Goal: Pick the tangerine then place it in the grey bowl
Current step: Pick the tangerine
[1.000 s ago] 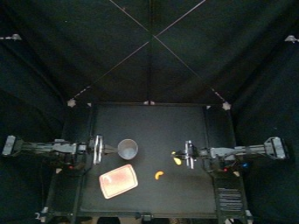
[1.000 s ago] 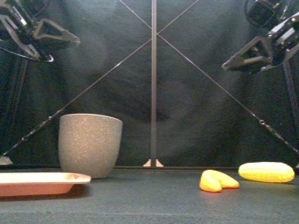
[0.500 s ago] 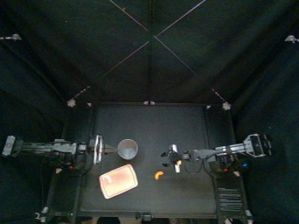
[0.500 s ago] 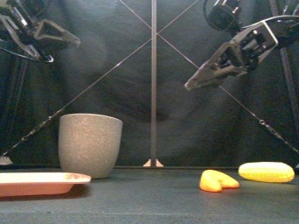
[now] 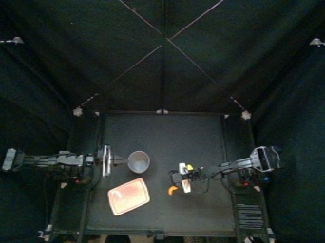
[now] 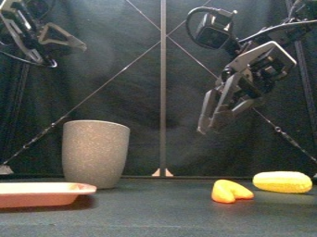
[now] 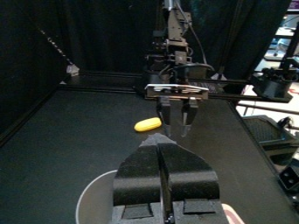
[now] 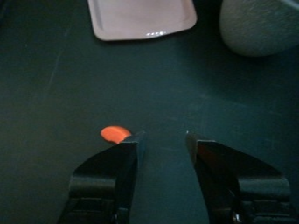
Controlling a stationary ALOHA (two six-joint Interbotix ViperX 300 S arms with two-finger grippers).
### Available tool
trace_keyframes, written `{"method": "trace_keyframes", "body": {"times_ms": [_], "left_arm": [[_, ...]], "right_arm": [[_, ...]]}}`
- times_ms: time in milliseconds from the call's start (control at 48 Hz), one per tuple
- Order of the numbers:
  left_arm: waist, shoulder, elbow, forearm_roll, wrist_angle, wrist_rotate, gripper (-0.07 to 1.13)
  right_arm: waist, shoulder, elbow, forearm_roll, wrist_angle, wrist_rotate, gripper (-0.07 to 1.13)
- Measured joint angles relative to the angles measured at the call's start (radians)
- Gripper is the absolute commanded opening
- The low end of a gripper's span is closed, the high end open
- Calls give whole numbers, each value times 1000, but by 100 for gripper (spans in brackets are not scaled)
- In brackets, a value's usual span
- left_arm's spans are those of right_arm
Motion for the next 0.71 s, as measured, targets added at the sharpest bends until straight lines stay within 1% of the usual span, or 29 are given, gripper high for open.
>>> {"method": "trace_keyframes", "body": {"times_ms": [250,583,708], "left_arm": [[5,0,0,2,0,0,9],[6,0,0,3,-2,0,9],[5,0,0,3,-3,0,9]], "right_arm": [[49,87,-35,-43,81,-3,81],[60,225,-95,-46,87,-2,80],[61,245,-106,-32,87,-3,75]]}}
